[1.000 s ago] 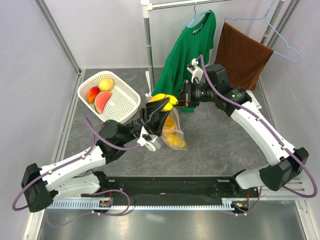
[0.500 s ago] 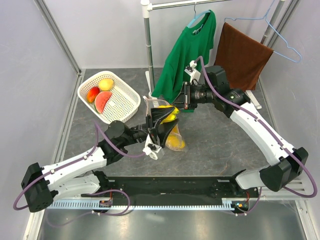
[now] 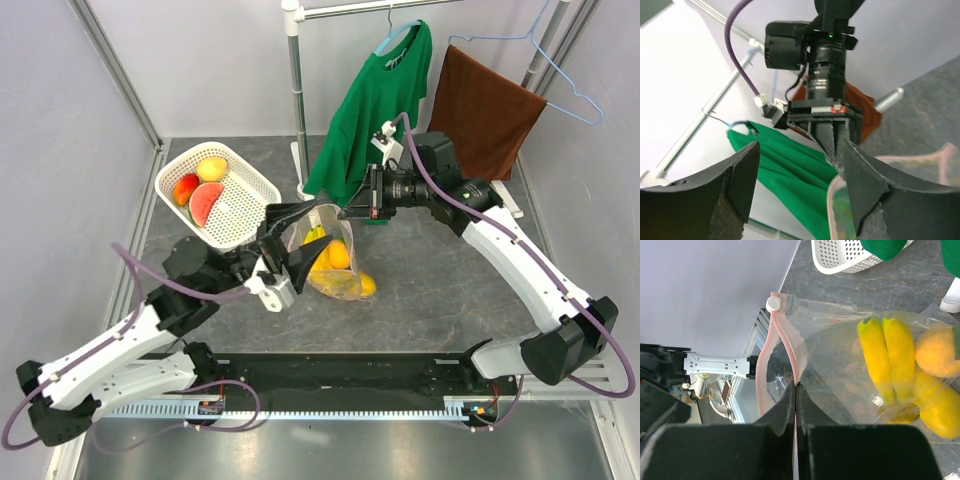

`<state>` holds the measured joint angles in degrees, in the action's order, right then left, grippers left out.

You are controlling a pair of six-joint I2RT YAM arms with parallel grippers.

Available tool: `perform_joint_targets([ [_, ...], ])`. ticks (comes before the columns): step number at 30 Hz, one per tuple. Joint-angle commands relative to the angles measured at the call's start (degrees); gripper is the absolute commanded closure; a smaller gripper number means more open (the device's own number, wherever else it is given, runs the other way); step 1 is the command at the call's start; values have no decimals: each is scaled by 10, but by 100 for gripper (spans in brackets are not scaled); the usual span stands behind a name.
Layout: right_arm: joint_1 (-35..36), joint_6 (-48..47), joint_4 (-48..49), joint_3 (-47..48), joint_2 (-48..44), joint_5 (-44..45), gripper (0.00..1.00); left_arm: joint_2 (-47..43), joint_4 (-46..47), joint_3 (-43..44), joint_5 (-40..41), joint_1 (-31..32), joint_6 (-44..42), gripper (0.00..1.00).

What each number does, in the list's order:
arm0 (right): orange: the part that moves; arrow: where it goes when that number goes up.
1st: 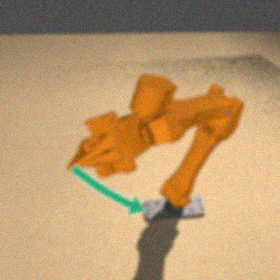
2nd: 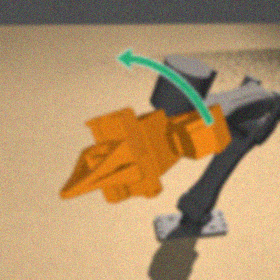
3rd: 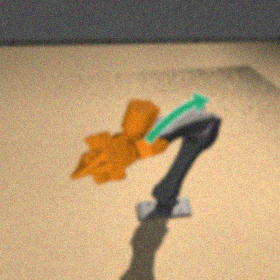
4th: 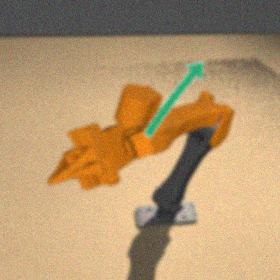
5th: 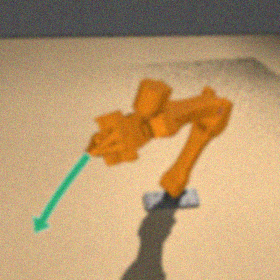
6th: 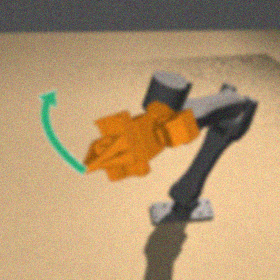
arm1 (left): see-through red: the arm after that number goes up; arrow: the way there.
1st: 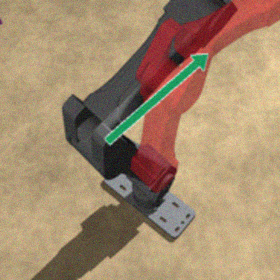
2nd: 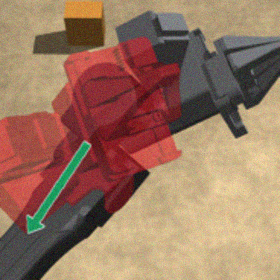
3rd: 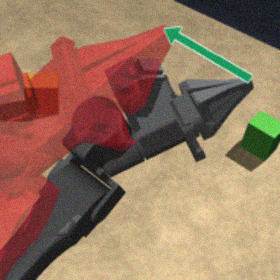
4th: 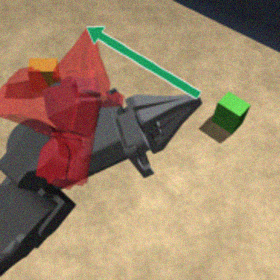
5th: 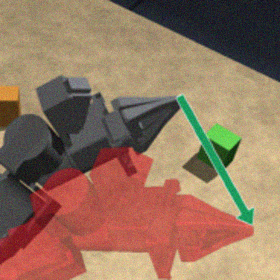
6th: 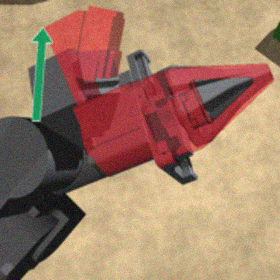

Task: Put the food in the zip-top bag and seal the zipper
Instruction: Place the fake fruit in the zipper food storage bag, then pick up the fake fruit from the bin.

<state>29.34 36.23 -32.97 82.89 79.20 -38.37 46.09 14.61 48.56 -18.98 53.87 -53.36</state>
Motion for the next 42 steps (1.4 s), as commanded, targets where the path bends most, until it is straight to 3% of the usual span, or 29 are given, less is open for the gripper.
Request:
perform_joint_targets([
  [1, -4, -7, 32, 9, -16, -14, 100, -19, -307, 85, -62, -10, 56, 29],
  [6, -4, -17, 32, 3, -18, -17, 100, 33, -461, 159, -43, -13, 90, 30],
  [9, -5, -35, 25, 2, -24, -11, 100, 58, -455, 188, -41, -67, 170, 25],
  [14, -4, -67, -5, -9, -35, 21, 100, 109, -389, 219, -141, -331, 357, 19],
  [17, -5, -76, -14, -14, -33, 22, 100, 184, -387, 259, -180, -448, 406, 19],
  [20, -5, -83, -17, -14, -31, 23, 100, 259, -404, 307, -192, -533, 400, 19],
  [22, -4, -92, -21, -14, -29, 24, 100, 354, -441, 370, -194, -581, 358, 18],
  [26, -4, -97, -25, -17, -26, 29, 100, 521, -450, 485, -170, -635, 362, 15],
  [31, -4, -96, -24, -21, -19, 24, 100, 695, -447, 627, -151, -649, 363, 11],
  [36, -4, -96, -24, -21, -13, 26, 100, 804, -453, 732, -100, -649, 375, 9],
  [42, -4, -97, -24, -23, -10, 26, 100, 860, -452, 744, -73, -649, 348, 12],
])
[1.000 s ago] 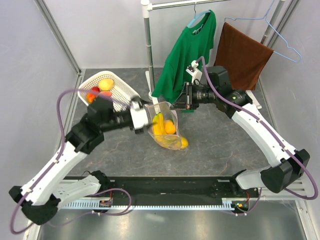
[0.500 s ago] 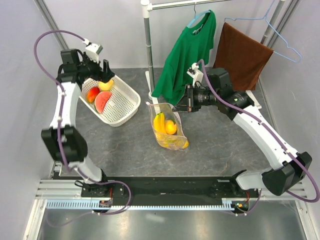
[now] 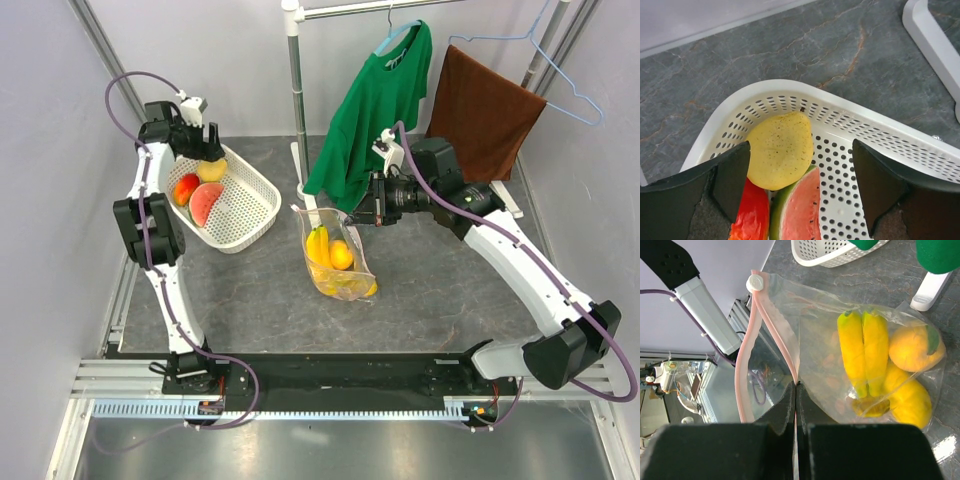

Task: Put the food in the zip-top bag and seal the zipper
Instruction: Pick up the fake fruit from the bin.

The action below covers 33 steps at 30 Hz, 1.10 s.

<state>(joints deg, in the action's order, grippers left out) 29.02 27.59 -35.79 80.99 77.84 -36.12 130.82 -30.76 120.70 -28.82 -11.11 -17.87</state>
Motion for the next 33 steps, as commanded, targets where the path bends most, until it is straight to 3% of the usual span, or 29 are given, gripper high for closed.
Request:
perform_joint_targets([
  [1, -2, -10, 4, -5, 5, 4, 100, 14, 2, 20, 25, 3, -15, 12],
  [19, -1, -2, 11, -9, 15, 0, 100, 83, -56, 30, 37, 14, -102, 7],
  [24, -2, 1, 12, -11, 17, 0, 100, 71, -60, 17, 7, 18, -98, 16],
  [28, -2, 2, 14, -10, 17, -1, 100, 52, -58, 23, 0, 18, -82, 30],
  [33, -2, 0, 13, -11, 12, 5, 100, -35, -55, -5, -4, 16, -62, 46],
])
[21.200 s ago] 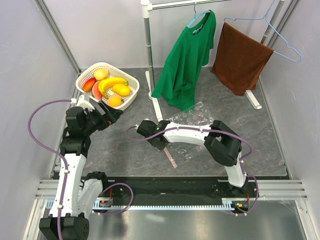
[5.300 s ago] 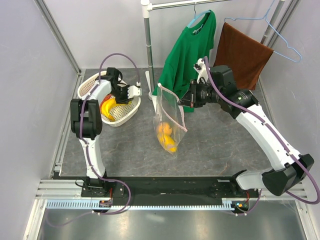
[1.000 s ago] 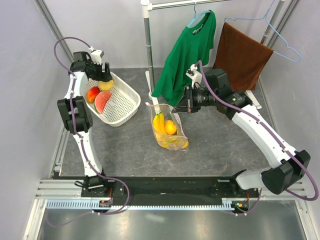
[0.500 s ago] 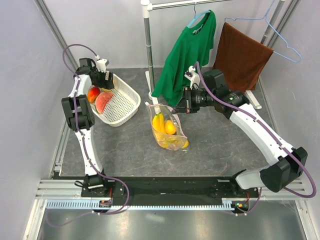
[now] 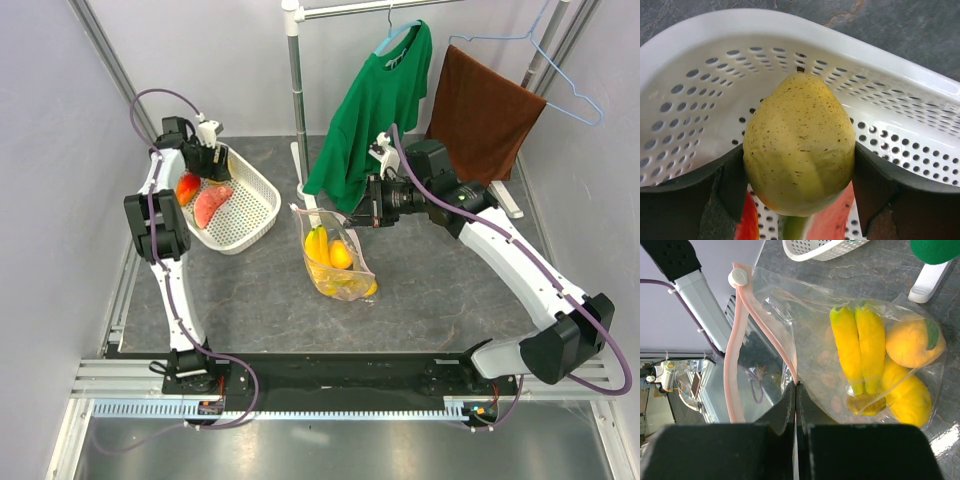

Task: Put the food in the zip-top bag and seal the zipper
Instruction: Pick up the fake fruit from the bin, then place the fake fruit in the zipper food storage bag.

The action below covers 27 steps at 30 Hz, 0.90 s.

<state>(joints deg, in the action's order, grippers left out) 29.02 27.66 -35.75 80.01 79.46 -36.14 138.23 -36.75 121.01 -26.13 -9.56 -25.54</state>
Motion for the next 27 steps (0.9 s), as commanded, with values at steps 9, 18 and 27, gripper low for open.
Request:
perform_joint_targets([
  [9, -1, -10, 9, -7, -19, 20, 100, -390, 10, -169, -148, 7, 59, 50],
  [18, -1, -12, 2, -7, -26, 27, 100, -605, -49, -259, -324, 69, 97, 48],
  [27, -1, -2, 7, -14, -35, 20, 100, -763, 141, -443, -202, 365, 198, 42],
])
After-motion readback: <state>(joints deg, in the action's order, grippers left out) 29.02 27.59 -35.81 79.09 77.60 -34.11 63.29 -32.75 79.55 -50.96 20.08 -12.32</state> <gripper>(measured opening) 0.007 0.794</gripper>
